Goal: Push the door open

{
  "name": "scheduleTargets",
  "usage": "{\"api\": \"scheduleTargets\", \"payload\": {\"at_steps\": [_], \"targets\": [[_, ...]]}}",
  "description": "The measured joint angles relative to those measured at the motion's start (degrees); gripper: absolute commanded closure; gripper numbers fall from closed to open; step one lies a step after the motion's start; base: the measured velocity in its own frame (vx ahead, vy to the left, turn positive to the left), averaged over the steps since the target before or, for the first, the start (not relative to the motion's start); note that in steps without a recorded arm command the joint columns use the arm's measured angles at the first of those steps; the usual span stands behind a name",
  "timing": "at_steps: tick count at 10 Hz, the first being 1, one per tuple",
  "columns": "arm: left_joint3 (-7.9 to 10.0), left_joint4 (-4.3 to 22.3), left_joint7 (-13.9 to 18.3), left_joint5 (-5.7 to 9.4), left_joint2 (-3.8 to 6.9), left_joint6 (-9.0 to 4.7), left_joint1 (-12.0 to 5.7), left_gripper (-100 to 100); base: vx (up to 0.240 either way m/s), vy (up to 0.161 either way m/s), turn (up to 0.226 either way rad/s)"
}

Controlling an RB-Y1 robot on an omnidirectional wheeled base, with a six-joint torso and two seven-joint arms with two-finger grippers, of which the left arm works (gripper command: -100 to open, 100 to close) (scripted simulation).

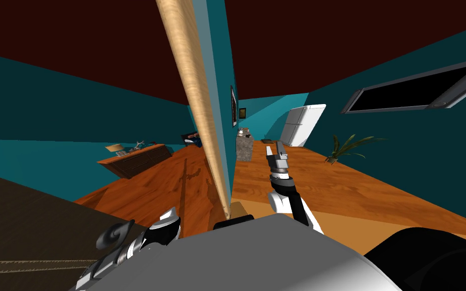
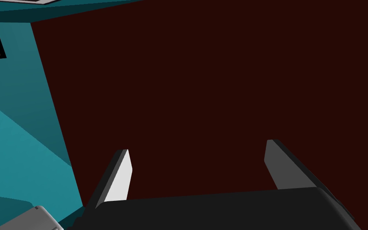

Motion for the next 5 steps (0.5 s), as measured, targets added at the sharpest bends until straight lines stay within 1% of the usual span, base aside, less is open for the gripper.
{"api": "scheduleTargets", "payload": {"at_steps": [2,5], "targets": [[0.00,-0.13,-0.05,0.01,-0.05,0.09,-0.05,100,0.002,-0.007,0.020],[0.04,-0.35,-0.11,0.03,-0.15,0.19,-0.03,100,-0.001,0.004,-0.011]]}}
